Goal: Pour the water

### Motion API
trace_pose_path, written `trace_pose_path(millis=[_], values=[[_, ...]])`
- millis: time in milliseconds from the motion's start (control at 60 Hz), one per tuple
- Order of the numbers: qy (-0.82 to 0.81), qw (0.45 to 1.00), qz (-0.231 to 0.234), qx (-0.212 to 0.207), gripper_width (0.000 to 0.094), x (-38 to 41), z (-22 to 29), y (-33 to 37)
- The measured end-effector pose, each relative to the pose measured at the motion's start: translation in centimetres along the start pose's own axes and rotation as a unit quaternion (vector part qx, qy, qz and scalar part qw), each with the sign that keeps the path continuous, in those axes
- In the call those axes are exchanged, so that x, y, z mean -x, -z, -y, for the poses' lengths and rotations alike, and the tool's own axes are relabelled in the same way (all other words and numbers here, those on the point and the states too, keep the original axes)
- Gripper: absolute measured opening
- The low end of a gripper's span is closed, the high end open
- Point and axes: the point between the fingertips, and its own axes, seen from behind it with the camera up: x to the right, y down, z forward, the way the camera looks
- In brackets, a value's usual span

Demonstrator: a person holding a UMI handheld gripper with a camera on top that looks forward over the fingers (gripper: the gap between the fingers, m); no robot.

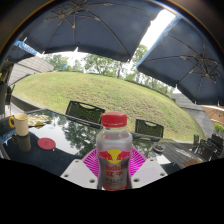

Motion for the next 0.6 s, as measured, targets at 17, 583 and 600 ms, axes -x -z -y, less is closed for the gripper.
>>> trace_pose_path(millis=[17, 583, 600], values=[[0.018, 1.0, -0.005, -0.005, 0.0319, 0.1, 1.0, -0.2], [0.77, 0.606, -0.037, -0.196, 0.0316, 31.1, 16.4, -8.5], [0.785, 0.586, -0.042, -0.198, 0.0318, 31.4, 16.2, -8.8]])
